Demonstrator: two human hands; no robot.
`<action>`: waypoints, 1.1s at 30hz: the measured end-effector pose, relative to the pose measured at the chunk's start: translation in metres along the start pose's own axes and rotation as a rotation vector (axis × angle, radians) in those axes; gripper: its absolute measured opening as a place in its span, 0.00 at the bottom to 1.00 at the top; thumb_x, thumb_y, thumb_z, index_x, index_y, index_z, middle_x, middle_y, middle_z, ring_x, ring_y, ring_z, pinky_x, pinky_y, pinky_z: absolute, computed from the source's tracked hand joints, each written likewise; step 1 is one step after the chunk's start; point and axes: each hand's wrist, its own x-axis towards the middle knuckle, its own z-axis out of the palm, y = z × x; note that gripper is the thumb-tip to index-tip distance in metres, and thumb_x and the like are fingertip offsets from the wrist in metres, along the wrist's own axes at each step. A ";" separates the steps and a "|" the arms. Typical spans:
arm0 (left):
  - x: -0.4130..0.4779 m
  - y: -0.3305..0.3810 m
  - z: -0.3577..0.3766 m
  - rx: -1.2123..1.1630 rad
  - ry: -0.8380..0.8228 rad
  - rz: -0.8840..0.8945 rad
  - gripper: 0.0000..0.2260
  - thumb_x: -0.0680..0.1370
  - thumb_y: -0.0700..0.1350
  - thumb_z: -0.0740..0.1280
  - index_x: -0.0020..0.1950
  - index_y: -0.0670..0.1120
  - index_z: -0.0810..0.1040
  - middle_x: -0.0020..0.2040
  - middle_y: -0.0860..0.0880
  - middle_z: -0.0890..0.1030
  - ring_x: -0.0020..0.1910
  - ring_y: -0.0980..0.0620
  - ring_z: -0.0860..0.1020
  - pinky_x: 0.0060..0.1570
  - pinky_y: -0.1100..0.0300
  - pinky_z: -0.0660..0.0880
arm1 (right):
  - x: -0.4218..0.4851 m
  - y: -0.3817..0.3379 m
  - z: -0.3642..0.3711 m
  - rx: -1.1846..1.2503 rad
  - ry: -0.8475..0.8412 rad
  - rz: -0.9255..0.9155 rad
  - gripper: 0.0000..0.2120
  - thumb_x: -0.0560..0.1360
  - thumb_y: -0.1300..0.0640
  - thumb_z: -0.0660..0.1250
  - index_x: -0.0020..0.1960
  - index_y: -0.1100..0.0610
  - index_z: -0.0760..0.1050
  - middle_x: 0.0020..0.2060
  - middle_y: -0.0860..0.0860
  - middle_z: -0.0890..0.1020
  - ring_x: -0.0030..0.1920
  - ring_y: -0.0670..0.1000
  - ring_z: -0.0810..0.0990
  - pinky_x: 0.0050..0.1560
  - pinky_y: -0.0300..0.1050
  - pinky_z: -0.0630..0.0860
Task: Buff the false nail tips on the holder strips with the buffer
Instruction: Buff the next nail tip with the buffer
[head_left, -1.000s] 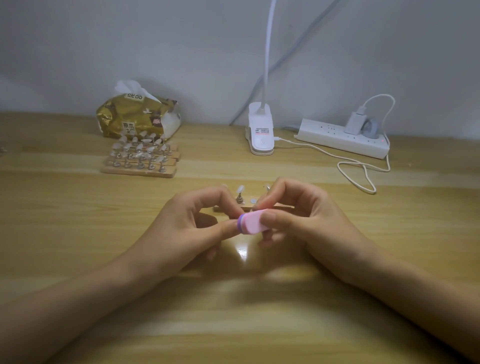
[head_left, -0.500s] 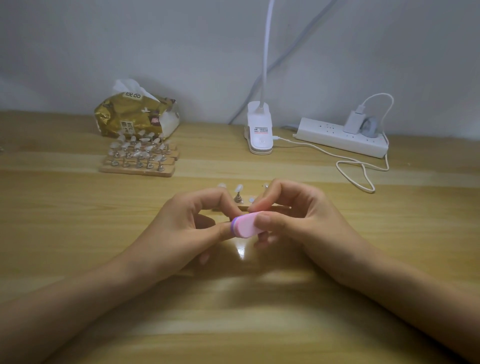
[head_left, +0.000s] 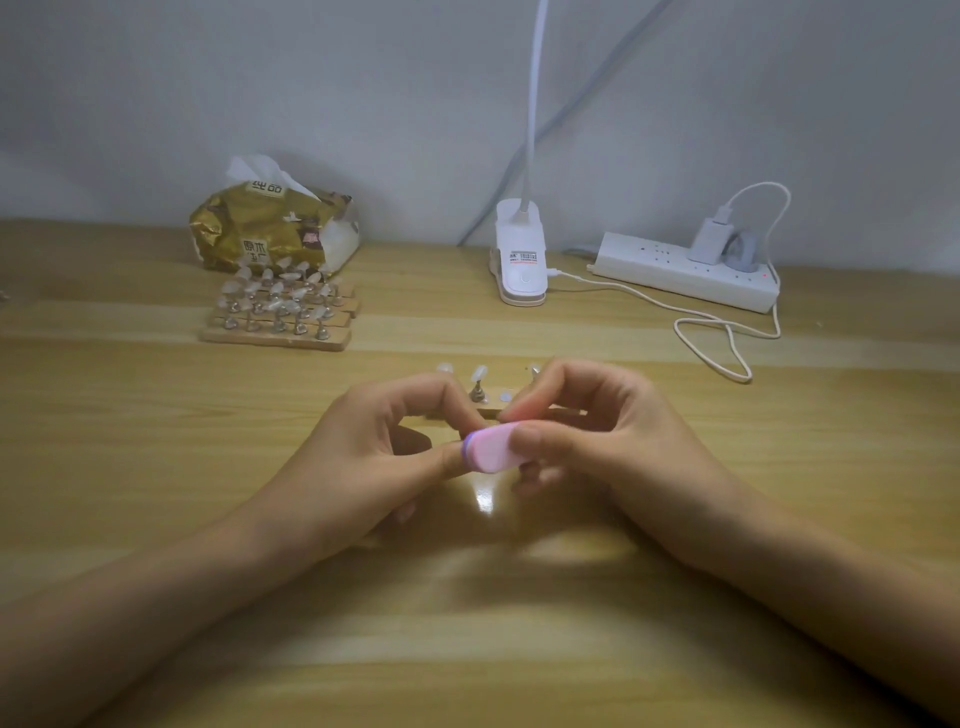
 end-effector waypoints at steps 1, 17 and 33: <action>0.000 0.000 0.000 -0.001 0.002 0.002 0.10 0.69 0.55 0.74 0.40 0.50 0.80 0.25 0.53 0.75 0.19 0.55 0.67 0.23 0.66 0.62 | 0.000 0.000 -0.001 -0.008 0.019 -0.005 0.06 0.67 0.63 0.77 0.37 0.54 0.82 0.38 0.52 0.84 0.32 0.48 0.81 0.35 0.36 0.79; 0.000 0.003 0.001 -0.072 -0.011 0.007 0.04 0.71 0.49 0.72 0.40 0.50 0.81 0.40 0.50 0.84 0.20 0.54 0.72 0.24 0.66 0.69 | 0.000 0.001 -0.003 0.013 0.052 0.000 0.06 0.69 0.62 0.73 0.37 0.52 0.82 0.38 0.52 0.84 0.32 0.46 0.79 0.34 0.38 0.79; -0.001 0.003 0.001 -0.074 0.003 0.003 0.03 0.73 0.49 0.74 0.42 0.50 0.83 0.38 0.48 0.85 0.19 0.55 0.70 0.22 0.67 0.66 | -0.001 -0.002 -0.003 0.047 0.113 0.017 0.05 0.64 0.60 0.77 0.35 0.55 0.81 0.37 0.57 0.82 0.30 0.46 0.77 0.33 0.38 0.79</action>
